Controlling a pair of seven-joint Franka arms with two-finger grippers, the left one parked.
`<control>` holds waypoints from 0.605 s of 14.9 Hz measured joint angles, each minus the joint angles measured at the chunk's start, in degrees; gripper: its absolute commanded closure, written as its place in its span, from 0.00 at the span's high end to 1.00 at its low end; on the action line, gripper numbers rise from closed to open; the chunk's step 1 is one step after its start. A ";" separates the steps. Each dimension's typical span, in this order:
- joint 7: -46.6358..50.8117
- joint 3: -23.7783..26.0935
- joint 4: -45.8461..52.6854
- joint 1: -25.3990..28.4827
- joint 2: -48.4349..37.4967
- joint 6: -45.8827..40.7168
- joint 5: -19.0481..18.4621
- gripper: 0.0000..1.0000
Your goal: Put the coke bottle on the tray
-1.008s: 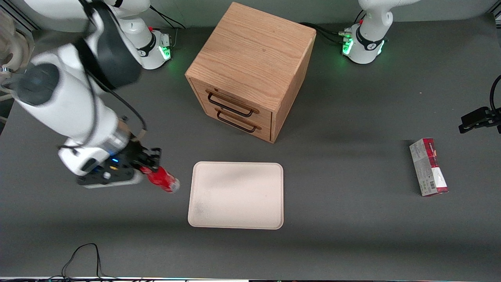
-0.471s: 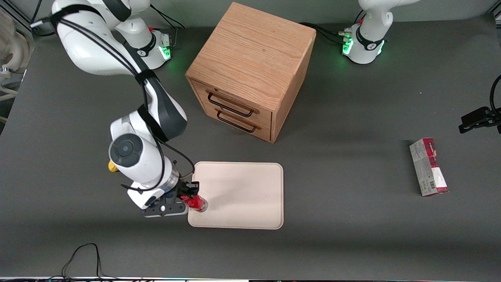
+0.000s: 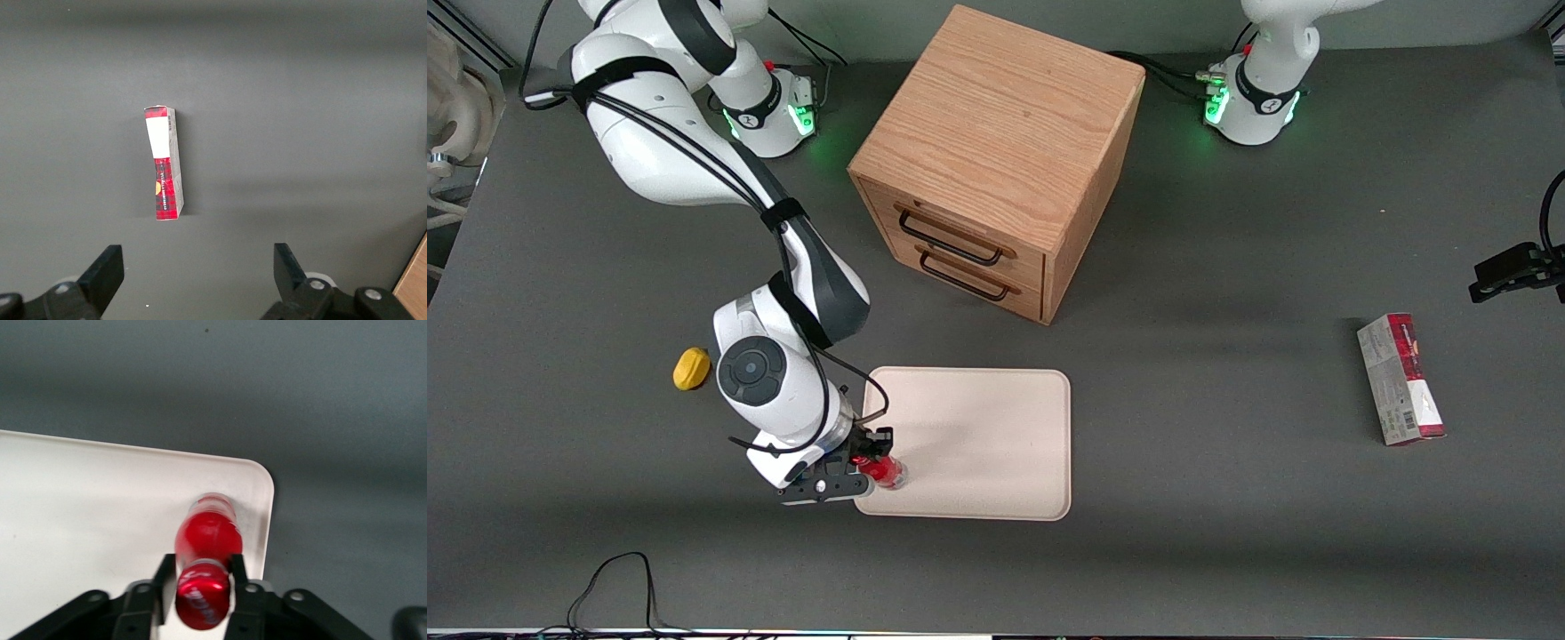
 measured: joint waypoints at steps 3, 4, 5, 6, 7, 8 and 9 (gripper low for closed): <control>0.00 0.04 0.17 0.00 -0.02 1.31 -0.01 1.00; 0.00 0.02 0.32 -0.02 -0.02 1.86 -0.02 1.00; 0.00 -0.01 0.52 -0.04 -0.08 2.26 -0.04 1.00; 0.00 -0.03 0.68 -0.07 -0.25 2.61 -0.06 1.00; 0.00 -0.08 0.93 -0.09 -0.55 2.63 -0.09 1.00; 0.00 -0.33 1.14 -0.08 -1.14 2.39 -0.12 1.00; -0.04 -0.86 1.19 -0.06 -2.06 1.22 -0.13 1.00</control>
